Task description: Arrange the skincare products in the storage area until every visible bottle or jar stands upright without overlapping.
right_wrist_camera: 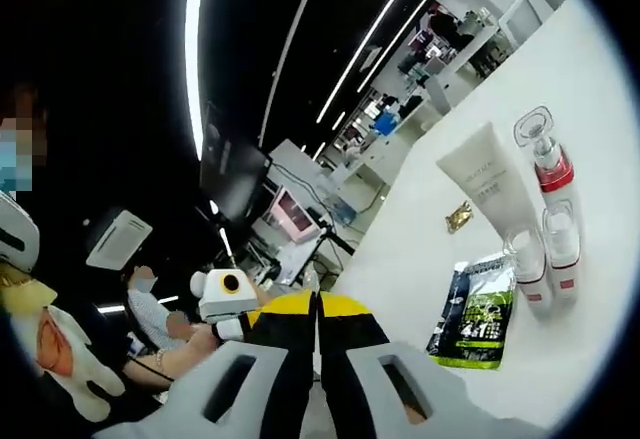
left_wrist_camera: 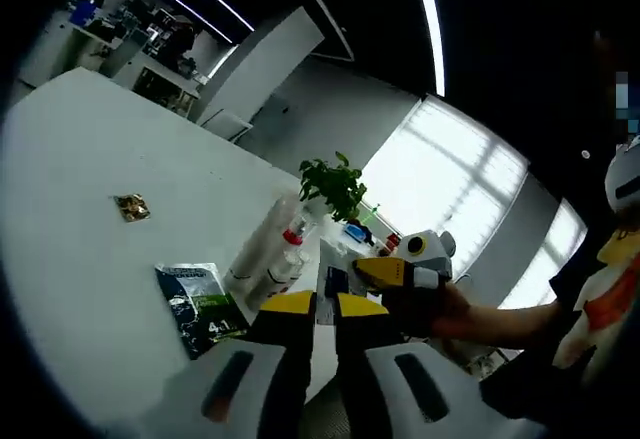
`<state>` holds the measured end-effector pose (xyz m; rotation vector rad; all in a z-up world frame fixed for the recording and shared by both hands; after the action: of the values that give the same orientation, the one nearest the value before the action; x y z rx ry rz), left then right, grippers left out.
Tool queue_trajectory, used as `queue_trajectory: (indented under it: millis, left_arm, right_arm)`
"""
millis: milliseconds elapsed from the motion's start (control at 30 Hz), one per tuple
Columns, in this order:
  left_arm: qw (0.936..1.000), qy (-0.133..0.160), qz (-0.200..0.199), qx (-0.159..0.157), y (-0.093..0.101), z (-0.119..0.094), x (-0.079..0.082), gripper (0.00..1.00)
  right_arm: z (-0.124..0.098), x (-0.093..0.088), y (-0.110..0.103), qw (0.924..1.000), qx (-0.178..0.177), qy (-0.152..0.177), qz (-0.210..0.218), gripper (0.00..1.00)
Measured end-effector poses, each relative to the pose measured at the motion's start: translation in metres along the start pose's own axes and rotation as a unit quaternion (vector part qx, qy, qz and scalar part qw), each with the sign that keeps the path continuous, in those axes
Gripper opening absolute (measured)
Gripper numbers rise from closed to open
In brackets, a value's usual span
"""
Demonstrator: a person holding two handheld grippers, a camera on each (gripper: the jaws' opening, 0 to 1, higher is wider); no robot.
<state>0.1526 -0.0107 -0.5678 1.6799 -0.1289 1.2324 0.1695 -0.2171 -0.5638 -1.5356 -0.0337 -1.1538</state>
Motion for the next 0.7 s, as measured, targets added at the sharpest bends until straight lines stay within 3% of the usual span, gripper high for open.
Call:
queue_trajectory:
  millis: [200, 333, 433, 600, 700]
  left_arm:
    - [0.9996, -0.008, -0.014, 0.025, -0.021, -0.012, -0.002, 0.00]
    - [0.9985, -0.009, -0.031, 0.045, -0.037, -0.025, -0.003, 0.00]
    - [0.9954, -0.007, -0.043, 0.085, -0.048, -0.035, -0.002, 0.00]
    - [0.9894, -0.006, -0.059, 0.133, -0.062, -0.046, -0.003, 0.00]
    - [0.9799, -0.009, -0.094, 0.176, -0.071, -0.048, -0.011, 0.00]
  right_arm:
    - [0.018, -0.018, 0.002, 0.9999, -0.012, -0.001, 0.003, 0.01]
    - [0.035, -0.032, 0.009, 0.9987, -0.039, -0.013, -0.029, 0.01]
    - [0.046, -0.040, 0.012, 0.9965, -0.050, -0.034, -0.058, 0.01]
    - [0.068, -0.054, 0.017, 0.9843, -0.080, -0.082, -0.134, 0.01]
    - [0.080, -0.061, 0.022, 0.9752, -0.083, -0.104, -0.177, 0.01]
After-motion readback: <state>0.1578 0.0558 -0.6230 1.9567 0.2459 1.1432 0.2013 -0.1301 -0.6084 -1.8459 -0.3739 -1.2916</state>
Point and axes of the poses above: the point that each gripper's makers call its tool centre point, and the gripper's own axes: z roughly forward along the fingers, y roughly to its right, x roughly out of its top, the point moved 9 cm from there along -z, roughly backward along the fingers, and after that the axes turned 13 degrees about y, right-handed, at the moved point
